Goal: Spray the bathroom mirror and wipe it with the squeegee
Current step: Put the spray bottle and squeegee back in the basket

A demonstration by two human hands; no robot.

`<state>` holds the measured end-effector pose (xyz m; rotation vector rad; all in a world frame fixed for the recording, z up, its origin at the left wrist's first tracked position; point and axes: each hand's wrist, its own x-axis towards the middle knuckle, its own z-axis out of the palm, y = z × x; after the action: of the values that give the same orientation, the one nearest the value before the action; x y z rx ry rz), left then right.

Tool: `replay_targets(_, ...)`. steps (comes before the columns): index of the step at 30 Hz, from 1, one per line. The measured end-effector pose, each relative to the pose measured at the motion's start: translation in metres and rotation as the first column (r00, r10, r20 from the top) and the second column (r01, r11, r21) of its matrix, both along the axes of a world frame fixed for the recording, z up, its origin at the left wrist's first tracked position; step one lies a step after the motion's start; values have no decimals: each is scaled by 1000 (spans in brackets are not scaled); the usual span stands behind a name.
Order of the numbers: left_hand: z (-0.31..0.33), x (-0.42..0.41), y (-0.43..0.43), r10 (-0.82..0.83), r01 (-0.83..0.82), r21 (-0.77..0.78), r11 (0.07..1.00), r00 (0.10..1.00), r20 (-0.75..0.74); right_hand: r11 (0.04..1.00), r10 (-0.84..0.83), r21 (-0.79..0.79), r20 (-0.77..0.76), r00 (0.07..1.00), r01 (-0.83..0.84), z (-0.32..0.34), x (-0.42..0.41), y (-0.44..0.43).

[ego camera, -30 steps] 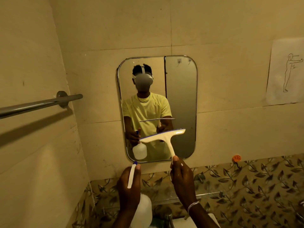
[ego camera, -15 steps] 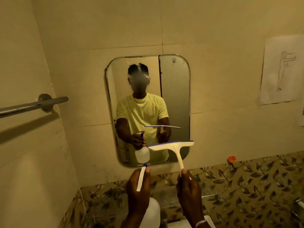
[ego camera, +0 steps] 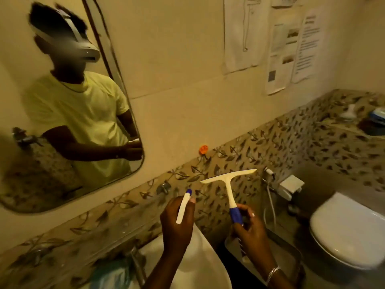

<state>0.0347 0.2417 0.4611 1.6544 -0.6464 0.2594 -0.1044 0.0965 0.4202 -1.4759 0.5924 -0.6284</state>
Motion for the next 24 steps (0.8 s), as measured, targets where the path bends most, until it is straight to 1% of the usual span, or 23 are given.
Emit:
replay_targets(2,-15,-10,-27,-39,38,83,996,999,8,996,-69,50,-47,997,71,-14,-24,-26)
replay_targets(6,-54,-34,-81,-116,136,184,974,987,-112,981,-161,82,-184,970,178,-51,-70,-81)
replay_targets(9,-87,-51,-115,-89,165,277,947,960,-266,979,-178,44,-296,939,199,-87,-95,-115)
replay_targets(13,-132,-73,-152,-57,216,385,897,921,-385,976,-195,9,-400,895,217,-142,-118,-154)
replay_targets(16,-174,-83,-171,-51,277,478,834,900,-432,980,-184,-24,-490,852,197,-184,-125,-183)
replay_targets(18,-203,-84,-178,-92,338,525,781,894,-438,983,-174,-51,-541,823,174,-210,-124,-201)
replay_targets(20,-229,-84,-185,-129,393,560,729,883,-451,988,-154,-89,-585,796,126,-240,-121,-218)
replay_targets(24,-275,-82,-208,-159,419,624,660,889,-429,986,-104,-165,-661,743,-8,-289,-104,-242)
